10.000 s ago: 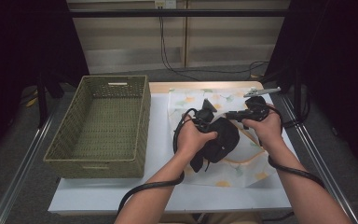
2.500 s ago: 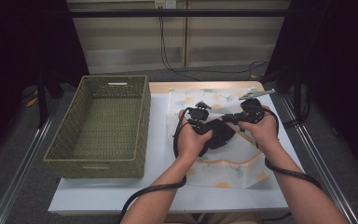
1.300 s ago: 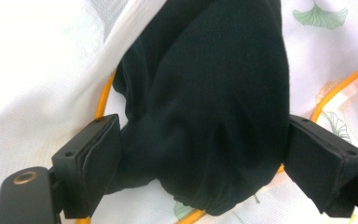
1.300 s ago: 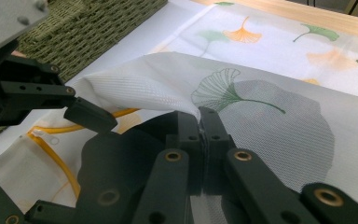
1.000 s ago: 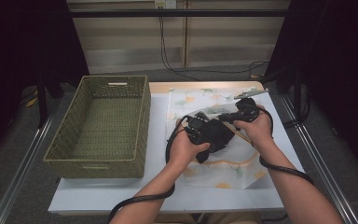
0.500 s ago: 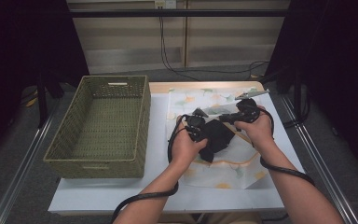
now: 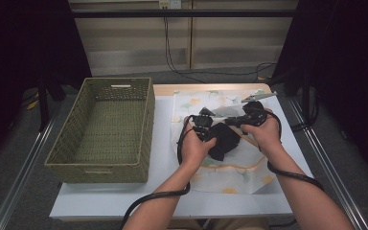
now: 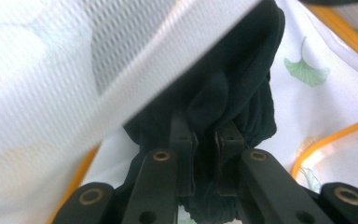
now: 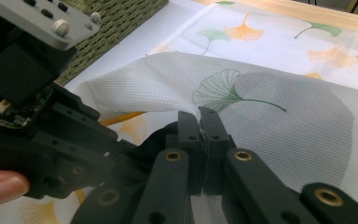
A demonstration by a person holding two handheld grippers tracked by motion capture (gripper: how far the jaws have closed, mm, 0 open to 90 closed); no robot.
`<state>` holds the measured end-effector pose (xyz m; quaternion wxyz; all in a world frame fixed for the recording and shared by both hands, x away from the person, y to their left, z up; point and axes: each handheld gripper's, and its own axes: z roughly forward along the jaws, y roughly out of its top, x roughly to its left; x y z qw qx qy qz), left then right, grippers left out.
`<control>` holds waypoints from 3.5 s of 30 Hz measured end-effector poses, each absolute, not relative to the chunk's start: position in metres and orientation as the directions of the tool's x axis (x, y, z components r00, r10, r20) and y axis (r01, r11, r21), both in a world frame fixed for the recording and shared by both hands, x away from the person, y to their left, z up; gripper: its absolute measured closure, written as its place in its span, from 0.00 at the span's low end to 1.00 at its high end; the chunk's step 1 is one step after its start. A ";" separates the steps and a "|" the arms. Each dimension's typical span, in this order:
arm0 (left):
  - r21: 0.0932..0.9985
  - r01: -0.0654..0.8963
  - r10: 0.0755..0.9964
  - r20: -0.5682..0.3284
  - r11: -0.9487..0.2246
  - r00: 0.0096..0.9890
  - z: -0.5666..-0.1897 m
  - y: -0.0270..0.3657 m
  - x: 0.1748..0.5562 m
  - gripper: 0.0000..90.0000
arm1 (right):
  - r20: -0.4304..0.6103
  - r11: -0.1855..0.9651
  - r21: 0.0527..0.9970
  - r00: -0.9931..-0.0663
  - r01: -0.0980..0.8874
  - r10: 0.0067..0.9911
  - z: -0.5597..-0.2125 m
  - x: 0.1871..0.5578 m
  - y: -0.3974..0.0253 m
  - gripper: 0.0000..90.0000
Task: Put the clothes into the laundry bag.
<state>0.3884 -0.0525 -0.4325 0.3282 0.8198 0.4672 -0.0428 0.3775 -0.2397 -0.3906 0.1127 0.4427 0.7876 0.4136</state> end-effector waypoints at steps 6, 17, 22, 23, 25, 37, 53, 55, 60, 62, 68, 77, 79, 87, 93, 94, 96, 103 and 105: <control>0.524 0.781 0.735 -0.370 -0.340 0.569 -0.434 -0.054 0.393 0.88 | 0.189 0.266 0.751 -0.583 0.604 0.790 -0.391 0.377 -0.240 1.00; 0.522 0.757 0.697 -0.369 -0.392 0.615 -0.428 -0.048 0.391 0.67 | 0.184 0.270 0.750 -0.584 0.604 0.791 -0.391 0.376 -0.240 1.00; 0.519 0.755 0.695 -0.365 -0.400 0.619 -0.424 -0.046 0.388 0.57 | 0.182 0.272 0.748 -0.582 0.605 0.793 -0.391 0.376 -0.240 1.00; 0.519 0.757 0.698 -0.365 -0.397 0.616 -0.424 -0.046 0.387 0.55 | 0.183 0.271 0.749 -0.583 0.604 0.792 -0.391 0.376 -0.240 1.00; 0.520 0.752 0.693 -0.362 -0.404 0.623 -0.423 -0.045 0.386 0.51 | 0.181 0.273 0.748 -0.582 0.605 0.793 -0.390 0.375 -0.239 1.00; 0.485 0.732 0.674 -0.331 -0.479 0.661 -0.424 -0.037 0.381 0.45 | 0.182 0.273 0.746 -0.581 0.607 0.793 -0.390 0.375 -0.241 1.00; 0.451 0.730 0.660 -0.336 -0.514 0.672 -0.418 -0.033 0.381 0.52 | 0.189 0.271 0.746 -0.583 0.609 0.791 -0.391 0.375 -0.243 1.00; 0.446 0.731 0.664 -0.331 -0.517 0.671 -0.419 -0.033 0.382 0.53 | 0.182 0.274 0.746 -0.582 0.607 0.793 -0.391 0.375 -0.243 1.00; 0.423 0.733 0.670 -0.317 -0.533 0.671 -0.419 -0.033 0.381 0.62 | 0.187 0.272 0.746 -0.583 0.608 0.791 -0.392 0.375 -0.243 1.00; 0.414 0.735 0.675 -0.311 -0.537 0.669 -0.418 -0.033 0.381 0.68 | 0.185 0.270 0.746 -0.579 0.608 0.794 -0.391 0.375 -0.243 1.00; 0.392 0.755 0.683 -0.336 -0.525 0.649 -0.417 -0.034 0.380 0.89 | 0.187 0.268 0.747 -0.580 0.608 0.793 -0.391 0.375 -0.244 1.00; 0.395 0.760 0.675 -0.357 -0.517 0.645 -0.422 -0.039 0.382 0.99 | 0.186 0.267 0.747 -0.578 0.608 0.795 -0.391 0.375 -0.244 1.00; 0.400 0.754 0.669 -0.358 -0.521 0.651 -0.423 -0.041 0.383 0.99 | 0.187 0.266 0.747 -0.577 0.609 0.795 -0.391 0.375 -0.244 1.00; 0.436 0.750 0.664 -0.365 -0.498 0.653 -0.432 -0.049 0.384 0.98 | 0.185 0.270 0.747 -0.579 0.608 0.794 -0.390 0.375 -0.243 1.00; 0.450 0.742 0.659 -0.362 -0.496 0.660 -0.436 -0.055 0.385 0.97 | 0.181 0.274 0.747 -0.581 0.606 0.793 -0.390 0.376 -0.242 1.00; 0.459 0.741 0.658 -0.361 -0.490 0.660 -0.437 -0.056 0.385 0.97 | 0.182 0.272 0.747 -0.580 0.607 0.794 -0.390 0.375 -0.241 1.00; 0.467 0.740 0.665 -0.353 -0.485 0.659 -0.437 -0.056 0.386 0.97 | 0.183 0.273 0.746 -0.581 0.607 0.793 -0.390 0.375 -0.241 1.00; 0.505 0.731 0.656 -0.362 -0.459 0.662 -0.441 -0.058 0.387 0.97 | 0.183 0.270 0.746 -0.578 0.608 0.795 -0.389 0.374 -0.242 1.00; 0.508 0.728 0.656 -0.356 -0.461 0.665 -0.441 -0.059 0.389 0.97 | 0.178 0.275 0.752 -0.587 0.599 0.790 -0.389 0.375 -0.242 1.00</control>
